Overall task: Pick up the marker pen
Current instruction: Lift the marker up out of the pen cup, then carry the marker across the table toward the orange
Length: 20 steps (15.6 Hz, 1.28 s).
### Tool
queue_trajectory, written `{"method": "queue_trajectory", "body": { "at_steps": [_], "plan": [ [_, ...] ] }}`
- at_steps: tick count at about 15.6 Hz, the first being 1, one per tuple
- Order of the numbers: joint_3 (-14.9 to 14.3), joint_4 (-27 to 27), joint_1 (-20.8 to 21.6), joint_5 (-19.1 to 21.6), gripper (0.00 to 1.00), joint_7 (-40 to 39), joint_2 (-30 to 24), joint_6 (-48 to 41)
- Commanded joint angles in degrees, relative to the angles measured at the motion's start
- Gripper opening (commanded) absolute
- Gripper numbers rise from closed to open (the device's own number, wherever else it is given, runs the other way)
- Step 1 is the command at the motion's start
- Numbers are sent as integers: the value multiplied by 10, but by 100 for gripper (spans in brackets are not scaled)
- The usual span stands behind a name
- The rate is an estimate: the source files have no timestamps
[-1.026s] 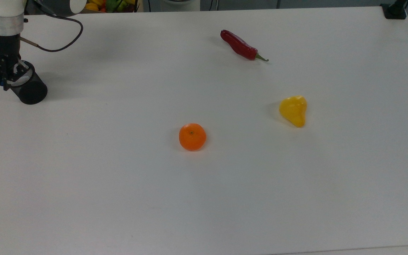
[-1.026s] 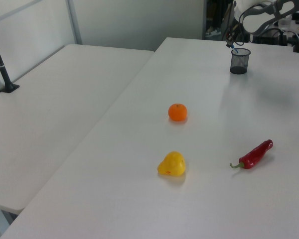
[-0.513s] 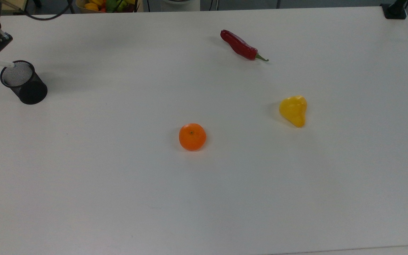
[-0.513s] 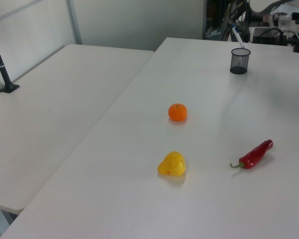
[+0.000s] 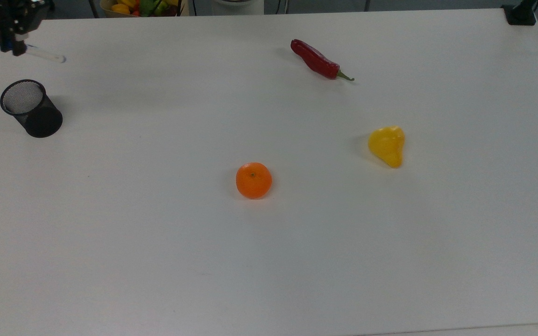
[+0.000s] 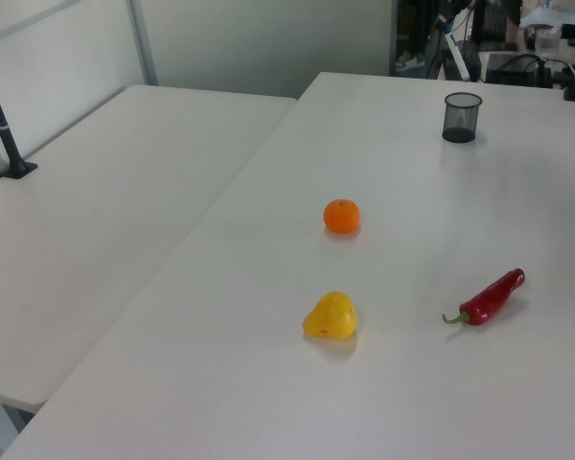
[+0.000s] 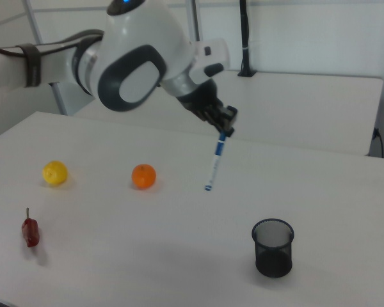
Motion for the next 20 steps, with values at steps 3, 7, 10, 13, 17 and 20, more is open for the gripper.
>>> {"method": "queue_trajectory", "body": {
  "at_steps": [3, 7, 10, 13, 17, 20],
  "plan": [
    [105, 8, 8, 12, 0, 59, -16, -147],
    [173, 4, 24, 13, 0, 88, -4, -216],
    [217, 3, 27, 13, 0, 110, 16, -225],
    [246, 2, 36, 13, 0, 130, 45, -218],
    [247, -1, 81, 12, 0, 145, 92, -197],
    [247, -11, 94, 11, 0, 145, 114, -174]
  ]
}}
